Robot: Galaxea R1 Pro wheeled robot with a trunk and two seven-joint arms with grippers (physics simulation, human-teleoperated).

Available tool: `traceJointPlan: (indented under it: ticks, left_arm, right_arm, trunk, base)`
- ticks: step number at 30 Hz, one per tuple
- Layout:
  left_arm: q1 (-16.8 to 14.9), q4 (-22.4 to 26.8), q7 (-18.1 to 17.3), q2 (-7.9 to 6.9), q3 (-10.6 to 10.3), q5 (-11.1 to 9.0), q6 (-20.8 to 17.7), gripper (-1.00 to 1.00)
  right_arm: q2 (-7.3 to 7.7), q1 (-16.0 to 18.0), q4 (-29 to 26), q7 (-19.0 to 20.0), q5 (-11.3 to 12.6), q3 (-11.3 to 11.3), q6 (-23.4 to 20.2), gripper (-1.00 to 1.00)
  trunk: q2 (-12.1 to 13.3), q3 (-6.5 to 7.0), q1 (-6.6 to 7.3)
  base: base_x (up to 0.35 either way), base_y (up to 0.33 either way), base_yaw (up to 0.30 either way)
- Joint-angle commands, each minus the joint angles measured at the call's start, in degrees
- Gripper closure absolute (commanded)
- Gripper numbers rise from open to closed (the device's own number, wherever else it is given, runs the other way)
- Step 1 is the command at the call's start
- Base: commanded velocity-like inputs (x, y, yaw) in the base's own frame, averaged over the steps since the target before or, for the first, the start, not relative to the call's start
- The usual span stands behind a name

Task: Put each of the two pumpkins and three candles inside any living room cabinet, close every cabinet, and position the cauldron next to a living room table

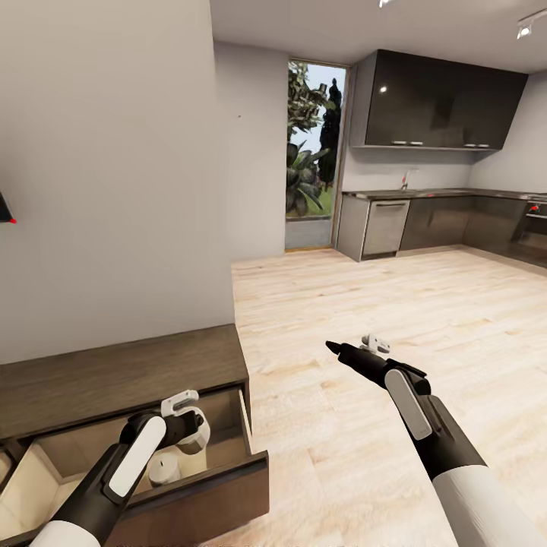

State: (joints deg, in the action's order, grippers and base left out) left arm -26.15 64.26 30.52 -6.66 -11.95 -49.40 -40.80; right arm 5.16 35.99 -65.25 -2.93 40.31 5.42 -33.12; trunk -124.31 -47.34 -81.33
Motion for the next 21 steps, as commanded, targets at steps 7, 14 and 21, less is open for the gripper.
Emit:
traceJointPlan:
  ticks: [7,14,21]
  left_arm:
    - [-0.04,0.07,0.51,-0.1,-0.41,-0.75,-0.01,1.0]
    - [-0.04,0.02,0.4,-0.14,-0.52,-0.74,-0.05,1.0]
    - [-0.04,0.04,0.34,-0.15,-0.52,-0.55,-0.05,1.0]
  right_arm:
    - [0.02,0.05,-0.13,-0.32,0.38,0.61,-0.12,-1.0]
    - [0.02,0.05,-0.12,-0.32,0.38,2.29,-0.09,-1.0]
    - [-0.05,0.05,0.02,-0.32,0.38,2.47,-0.1,-1.0]
  trunk:
    - [-0.03,-0.06,0.01]
    - [-0.03,-0.06,0.01]
    - [-0.03,-0.06,0.01]
  base:
    - [0.017,-0.018,0.0]
    - [0.104,-0.143,0.077]
    - [0.006,-0.123,0.258]
